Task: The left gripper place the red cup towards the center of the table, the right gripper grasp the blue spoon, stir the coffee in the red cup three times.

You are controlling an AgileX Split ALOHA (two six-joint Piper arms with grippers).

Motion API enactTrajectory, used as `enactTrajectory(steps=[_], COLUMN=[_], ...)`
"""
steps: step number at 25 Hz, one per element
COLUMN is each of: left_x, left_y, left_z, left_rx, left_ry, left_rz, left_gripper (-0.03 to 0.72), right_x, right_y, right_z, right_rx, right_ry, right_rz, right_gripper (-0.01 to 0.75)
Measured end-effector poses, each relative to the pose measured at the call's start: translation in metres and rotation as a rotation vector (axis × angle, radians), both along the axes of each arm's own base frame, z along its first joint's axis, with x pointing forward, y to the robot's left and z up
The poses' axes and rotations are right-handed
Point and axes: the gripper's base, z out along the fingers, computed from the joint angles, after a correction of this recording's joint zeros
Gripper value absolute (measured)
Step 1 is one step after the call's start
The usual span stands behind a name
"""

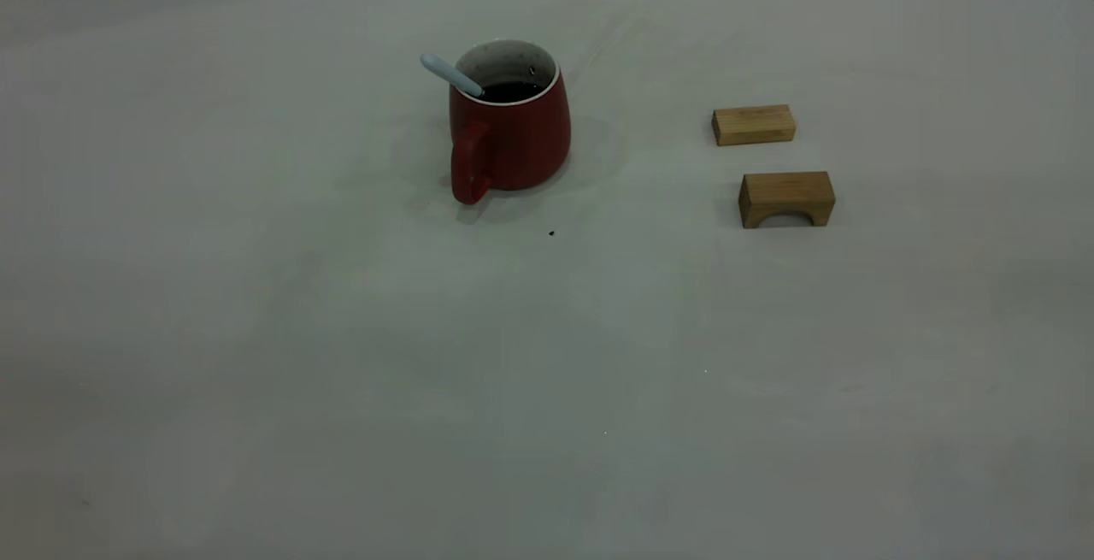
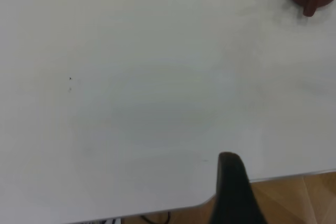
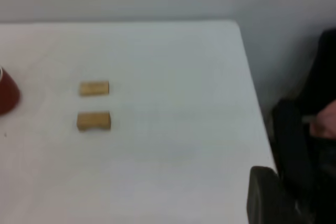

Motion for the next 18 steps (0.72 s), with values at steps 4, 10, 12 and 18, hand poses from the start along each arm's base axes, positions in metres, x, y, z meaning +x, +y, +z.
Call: enactTrajectory(steps=[4,10,12,18], left_x=[0.0,0.0,0.0,0.0], left_y=[0.0,0.0,0.0,0.0], left_z=[0.0,0.0,0.0,0.0], left_rx=[0.001,0.001,0.001,0.001], left_ry=[0.0,0.0,0.0,0.0], left_rz=[-0.001,-0.001,-0.001,-0.001], left_gripper=[0.551,0.551,0.551,0.551], right_x=[0.005,0.009,0.011,0.016], right_y=[0.009,0.017,0.018,0.019], right_z=[-0.03,-0.054,-0.061,-0.074], right_rx=[0.051,0.013,0.029,0.07], right_ry=[0.076,0.037,0.032,0.075], right_rz=[0.068,0.087,0.086,0.072], right_gripper=[0.237,0.237,0.237,0.237])
